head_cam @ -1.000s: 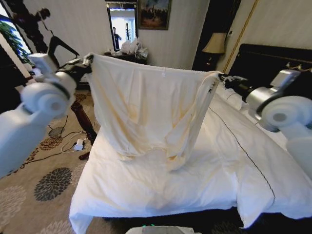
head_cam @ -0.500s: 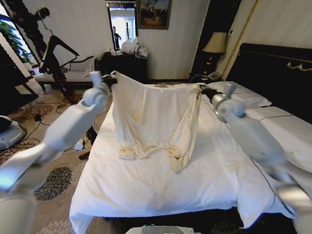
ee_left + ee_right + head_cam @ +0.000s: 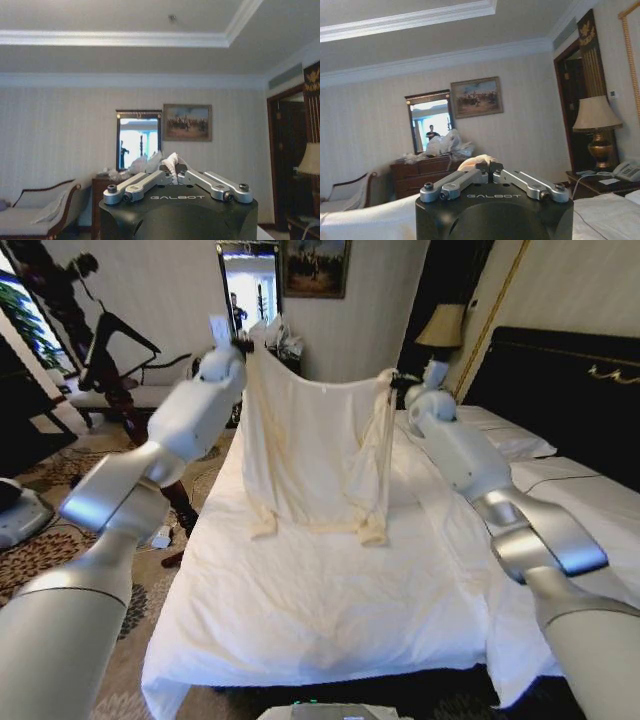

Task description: Pick up the clothes from the bed and hang them on the clothes hanger.

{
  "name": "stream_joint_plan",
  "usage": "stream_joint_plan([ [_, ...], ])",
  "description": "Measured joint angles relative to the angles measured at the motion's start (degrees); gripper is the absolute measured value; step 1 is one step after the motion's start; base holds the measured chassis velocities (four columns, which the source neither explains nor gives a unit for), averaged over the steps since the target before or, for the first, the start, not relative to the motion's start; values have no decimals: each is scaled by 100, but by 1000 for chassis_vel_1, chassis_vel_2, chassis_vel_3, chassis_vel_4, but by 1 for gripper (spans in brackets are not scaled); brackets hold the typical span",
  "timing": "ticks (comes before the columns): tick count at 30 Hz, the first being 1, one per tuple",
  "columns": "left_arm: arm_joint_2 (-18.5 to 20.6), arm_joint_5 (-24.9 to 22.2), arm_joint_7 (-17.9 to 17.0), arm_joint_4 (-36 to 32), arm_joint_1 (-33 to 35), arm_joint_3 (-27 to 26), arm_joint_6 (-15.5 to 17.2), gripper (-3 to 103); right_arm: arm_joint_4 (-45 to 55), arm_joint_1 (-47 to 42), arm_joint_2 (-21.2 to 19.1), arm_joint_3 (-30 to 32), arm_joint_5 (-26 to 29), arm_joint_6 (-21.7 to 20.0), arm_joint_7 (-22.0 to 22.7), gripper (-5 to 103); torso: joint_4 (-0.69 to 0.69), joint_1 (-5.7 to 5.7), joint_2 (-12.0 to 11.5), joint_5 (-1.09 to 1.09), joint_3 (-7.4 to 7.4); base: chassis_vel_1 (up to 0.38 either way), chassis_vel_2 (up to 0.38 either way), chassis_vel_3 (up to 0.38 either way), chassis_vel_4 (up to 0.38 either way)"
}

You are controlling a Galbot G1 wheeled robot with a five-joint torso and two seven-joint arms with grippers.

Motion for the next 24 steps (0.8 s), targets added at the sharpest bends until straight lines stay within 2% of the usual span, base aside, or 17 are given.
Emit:
stream_joint_plan([
  [2, 173, -46, -116, -354, 147, -34, 59, 0, 203, -66, -118, 20, 64, -41, 53, 0, 0, 0, 0, -1, 0, 0, 0, 0, 0],
  [4, 648, -196, -404, -1345, 580, -99, 219, 0, 1013, -402, -480, 139, 291, -216, 226, 0, -5, 0, 0, -3, 1, 0, 0, 0, 0],
  [7, 1572, -461, -855, -3380, 1410, -312, 547, 0, 2758, -1416, -1196, 608, 873, -576, 616, 0, -5, 0, -1, 2, 1, 0, 0, 0, 0],
  [9, 1714, -511, -907, -3633, 1509, -359, 582, 0, 2978, -1557, -1293, 688, 951, -614, 661, 0, -6, 0, -1, 2, 1, 0, 0, 0, 0],
  [11, 2850, -893, -1229, -5304, 2293, -892, 796, 0, 4530, -2361, -2112, 1331, 1480, -885, 966, 0, -5, -1, -1, 2, 0, 0, 0, 0, 0],
  [12, 3110, -975, -1283, -5702, 2511, -1098, 827, 0, 4942, -2588, -2365, 1584, 1622, -961, 1030, 0, -3, -1, 0, -4, 0, 0, 0, 0, 0],
  [13, 3110, -975, -1283, -5702, 2511, -1098, 827, 0, 4942, -2588, -2365, 1584, 1622, -961, 1030, 0, -3, -1, 0, -4, 0, 0, 0, 0, 0],
  [14, 3428, -1065, -1321, -6183, 2821, -1410, 850, 0, 5333, -2830, -2604, 1865, 1760, -1034, 1100, 0, 0, -3, 1, -5, -2, 0, 0, 0, 0],
  [15, 4046, -1238, -1355, -7004, 3439, -2028, 874, 0, 6190, -3438, -3150, 2569, 2151, -1167, 1255, 0, 0, -6, 2, -3, -3, 0, 0, 0, 0],
  [16, 4356, -1352, -1369, -7339, 3695, -2327, 875, 0, 6645, -3754, -3421, 2996, 2455, -1272, 1387, 0, -3, -8, 3, -3, -4, 0, 0, 0, 0],
  [17, 4356, -1352, -1369, -7339, 3695, -2327, 875, 0, 6645, -3754, -3421, 2996, 2455, -1272, 1387, 0, -3, -8, 3, -3, -4, 0, 0, 0, 0],
  [18, 4719, -1525, -1398, -7704, 3947, -2647, 859, 0, 7025, -4034, -3671, 3482, 2798, -1381, 1514, 0, -5, -7, 3, -3, -4, 0, 0, 0, 0],
  [19, 5059, -1723, -1401, -8069, 4219, -3055, 833, 0, 7330, -4221, -3896, 3873, 3112, -1450, 1625, 0, -9, -8, 3, -2, -5, 0, 0, 0, 0],
  [20, 5435, -1969, -1386, -8461, 4663, -3783, 801, 0, 7590, -4334, -4108, 4177, 3495, -1504, 1792, 0, -9, -8, 4, 1, -4, 0, 0, 0, 0],
  [22, 5775, -2269, -1325, -8762, 5148, -4600, 787, 0, 7786, -4321, -4280, 4493, 3951, -1560, 2042, 0, -1, -6, 3, 4, -3, 0, 0, 0, 0],
  [23, 5775, -2269, -1325, -8762, 5148, -4600, 787, 0, 7786, -4321, -4280, 4493, 3951, -1560, 2042, 0, -1, -6, 3, 4, -3, 0, 0, 0, 0],
  [24, 6049, -2664, -1292, -8954, 5492, -5288, 784, 0, 7894, -4199, -4398, 4833, 4384, -1612, 2307, 0, 2, -5, 3, 2, -2, 0, 0, 0, 0],
])
